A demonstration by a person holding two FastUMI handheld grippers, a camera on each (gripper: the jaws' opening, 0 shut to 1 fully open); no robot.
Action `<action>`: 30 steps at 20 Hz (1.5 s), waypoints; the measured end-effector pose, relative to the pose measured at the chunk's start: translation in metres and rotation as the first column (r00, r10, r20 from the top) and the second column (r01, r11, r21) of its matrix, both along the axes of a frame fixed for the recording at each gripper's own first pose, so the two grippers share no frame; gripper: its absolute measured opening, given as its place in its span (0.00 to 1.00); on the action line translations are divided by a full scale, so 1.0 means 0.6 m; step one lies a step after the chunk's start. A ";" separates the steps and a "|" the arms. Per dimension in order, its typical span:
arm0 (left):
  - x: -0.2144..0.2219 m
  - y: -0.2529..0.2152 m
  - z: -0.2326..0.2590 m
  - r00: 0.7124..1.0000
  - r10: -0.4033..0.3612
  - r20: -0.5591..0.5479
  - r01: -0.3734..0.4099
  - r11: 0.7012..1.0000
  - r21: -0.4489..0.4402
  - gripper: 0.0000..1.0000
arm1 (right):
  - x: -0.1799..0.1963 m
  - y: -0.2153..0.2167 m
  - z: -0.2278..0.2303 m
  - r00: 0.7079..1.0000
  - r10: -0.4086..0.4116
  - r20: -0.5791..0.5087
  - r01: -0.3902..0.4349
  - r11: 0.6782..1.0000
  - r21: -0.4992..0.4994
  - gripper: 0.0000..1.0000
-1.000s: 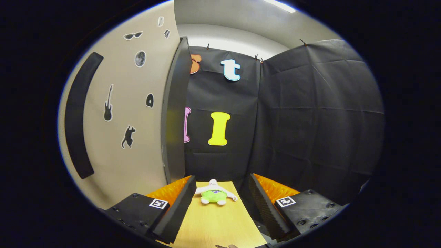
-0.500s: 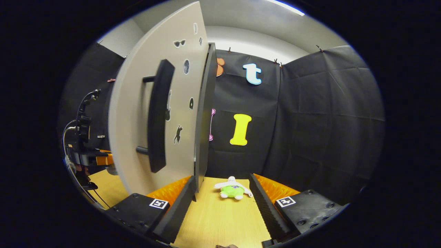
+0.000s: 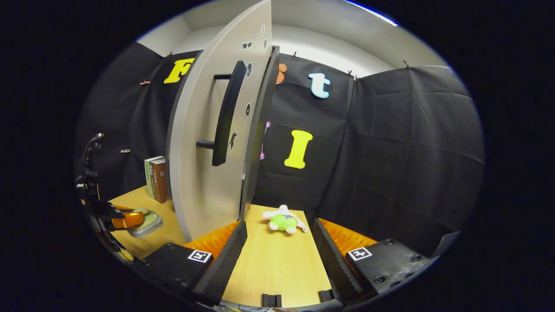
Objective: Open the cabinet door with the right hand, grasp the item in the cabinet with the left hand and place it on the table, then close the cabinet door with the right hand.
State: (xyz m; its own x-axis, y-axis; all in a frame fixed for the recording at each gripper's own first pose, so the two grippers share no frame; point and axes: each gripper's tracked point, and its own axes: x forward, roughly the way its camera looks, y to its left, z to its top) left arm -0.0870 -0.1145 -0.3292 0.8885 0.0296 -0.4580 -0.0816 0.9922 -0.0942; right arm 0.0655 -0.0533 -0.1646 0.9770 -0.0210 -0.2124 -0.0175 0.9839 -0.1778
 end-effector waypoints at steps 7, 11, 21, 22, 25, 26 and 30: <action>-0.005 -0.006 -0.159 0.996 0.030 -0.089 -0.031 0.999 -0.015 0.23 | 0.015 -0.010 -0.063 0.999 -0.008 -0.041 0.009 1.000 0.012 0.98; 0.000 -0.008 -0.225 0.987 0.083 -0.141 -0.084 0.996 -0.007 0.23 | 0.021 -0.036 -0.101 0.995 -0.004 -0.097 0.006 1.000 0.022 0.98; -0.017 -0.030 -0.285 0.976 0.072 -0.206 -0.073 0.997 -0.002 0.28 | 0.027 -0.053 -0.127 0.989 0.013 -0.146 -0.009 0.999 0.032 0.98; -0.013 -0.026 -0.291 0.974 0.078 -0.211 -0.078 0.997 0.009 0.31 | 0.027 -0.054 -0.129 0.989 0.014 -0.150 -0.009 0.999 0.033 0.98; -0.015 -0.032 -0.302 0.971 0.065 -0.232 -0.072 0.997 -0.022 0.27 | 0.027 -0.055 -0.133 0.987 0.015 -0.158 -0.009 0.999 0.033 0.98; -0.013 -0.038 -0.299 0.973 0.051 -0.224 -0.063 0.997 -0.048 0.29 | 0.027 -0.053 -0.132 0.987 0.016 -0.159 -0.011 0.999 0.033 0.98; -0.010 -0.048 -0.288 0.978 0.034 -0.204 -0.054 0.994 -0.096 0.57 | 0.029 -0.045 -0.129 0.988 0.029 -0.154 -0.026 0.999 0.024 0.98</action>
